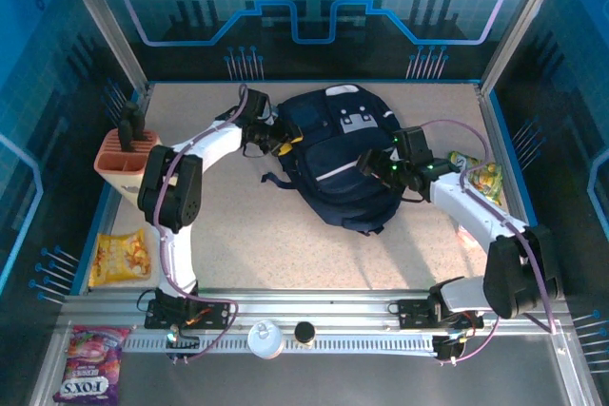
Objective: Pack the student bag
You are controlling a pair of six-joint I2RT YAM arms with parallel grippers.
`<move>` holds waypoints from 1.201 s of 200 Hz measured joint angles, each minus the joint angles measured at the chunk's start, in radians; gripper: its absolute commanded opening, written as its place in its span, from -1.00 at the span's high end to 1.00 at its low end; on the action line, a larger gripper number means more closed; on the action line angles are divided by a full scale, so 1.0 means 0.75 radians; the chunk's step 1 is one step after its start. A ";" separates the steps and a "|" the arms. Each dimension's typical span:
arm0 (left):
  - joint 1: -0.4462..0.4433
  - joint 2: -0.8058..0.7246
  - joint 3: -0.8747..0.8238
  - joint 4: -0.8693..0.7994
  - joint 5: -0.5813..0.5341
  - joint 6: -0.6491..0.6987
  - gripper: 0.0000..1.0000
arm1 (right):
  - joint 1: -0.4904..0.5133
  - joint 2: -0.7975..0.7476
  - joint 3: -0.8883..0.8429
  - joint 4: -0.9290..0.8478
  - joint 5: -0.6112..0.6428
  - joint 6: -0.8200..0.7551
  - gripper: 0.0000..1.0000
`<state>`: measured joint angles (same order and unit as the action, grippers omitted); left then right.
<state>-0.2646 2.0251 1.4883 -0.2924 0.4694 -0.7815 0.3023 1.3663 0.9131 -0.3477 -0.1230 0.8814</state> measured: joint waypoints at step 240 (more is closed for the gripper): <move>0.045 -0.399 -0.475 0.157 -0.031 -0.182 1.00 | -0.032 0.506 0.524 -0.024 0.066 -0.405 -0.44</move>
<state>-0.2306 1.7260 1.1320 -0.1745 0.4465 -0.9180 0.2787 1.7454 1.3060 -0.3660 -0.0738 0.5777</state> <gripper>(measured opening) 0.063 0.713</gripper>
